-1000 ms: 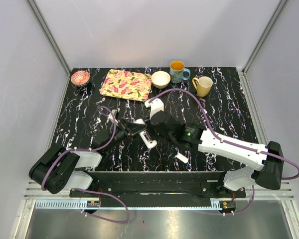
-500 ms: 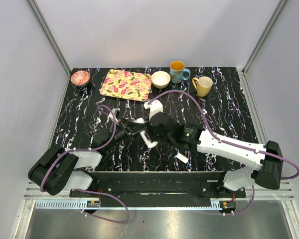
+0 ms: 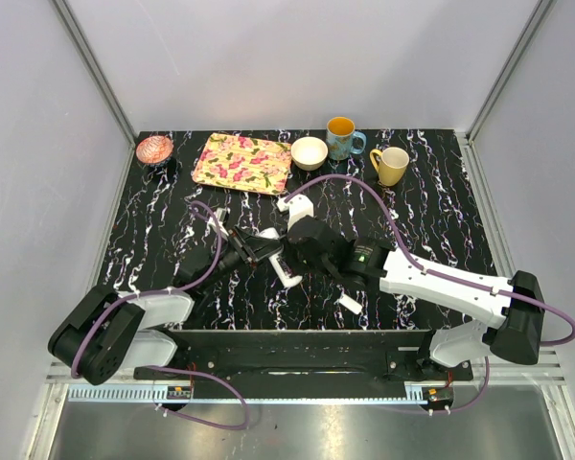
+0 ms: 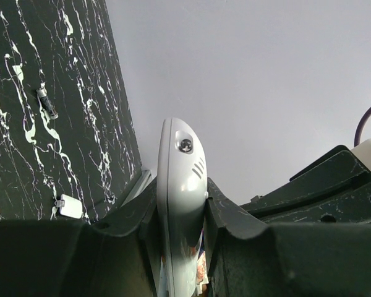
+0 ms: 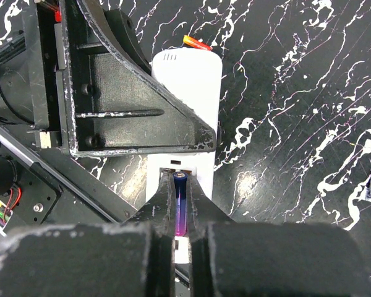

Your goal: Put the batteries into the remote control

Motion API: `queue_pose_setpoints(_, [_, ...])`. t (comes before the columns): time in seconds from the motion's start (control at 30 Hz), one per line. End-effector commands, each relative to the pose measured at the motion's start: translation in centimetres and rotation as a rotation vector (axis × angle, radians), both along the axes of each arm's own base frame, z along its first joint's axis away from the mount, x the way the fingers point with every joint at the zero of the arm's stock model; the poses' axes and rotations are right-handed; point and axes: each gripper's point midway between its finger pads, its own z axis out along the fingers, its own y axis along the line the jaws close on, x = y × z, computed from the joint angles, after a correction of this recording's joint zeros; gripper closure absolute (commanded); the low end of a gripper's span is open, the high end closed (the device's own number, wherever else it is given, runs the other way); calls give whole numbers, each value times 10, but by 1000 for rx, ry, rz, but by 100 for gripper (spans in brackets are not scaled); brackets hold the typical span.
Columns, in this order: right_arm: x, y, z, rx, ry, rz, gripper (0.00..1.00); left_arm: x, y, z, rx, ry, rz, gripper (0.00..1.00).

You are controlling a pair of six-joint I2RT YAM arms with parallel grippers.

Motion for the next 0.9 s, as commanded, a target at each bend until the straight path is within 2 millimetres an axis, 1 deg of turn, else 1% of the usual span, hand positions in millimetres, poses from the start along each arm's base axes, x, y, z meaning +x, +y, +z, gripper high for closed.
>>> queue_pose_setpoints(0.0, [-19,-12,-31,-103,100,23,100,-3,1,83,-157,-236,-9,100])
queue_pose_setpoints(0.13, [-15,-9,-29,-115,100,5,99,-4,0,85,-157,-239,-12,100])
queue_pose_setpoints(0.17, [-14,-7,-26,-108,98,5,99,-4,1,84,-155,-239,-10,100])
queue_pose_setpoints(0.23, [-13,-6,-25,-110,98,1,96,-3,1,82,-146,-235,-8,100])
queue_pose_setpoints(0.27, [-12,-4,-24,-108,98,0,93,-4,0,82,-144,-238,-9,100])
queue_pose_setpoints(0.4, [-10,-5,-25,-119,98,-20,88,-5,0,81,-138,-239,-12,100])
queue_pose_setpoints(0.6, [-9,-9,-24,-115,89,-31,88,-5,1,83,-142,-240,-10,100])
queue_pose_setpoints(0.67, [-10,-11,-27,-118,89,-35,87,-4,1,85,-148,-241,-10,100])
queue_pose_setpoints(0.87, [-9,-15,-20,-78,67,-58,85,0,1,92,-183,-220,-4,100])
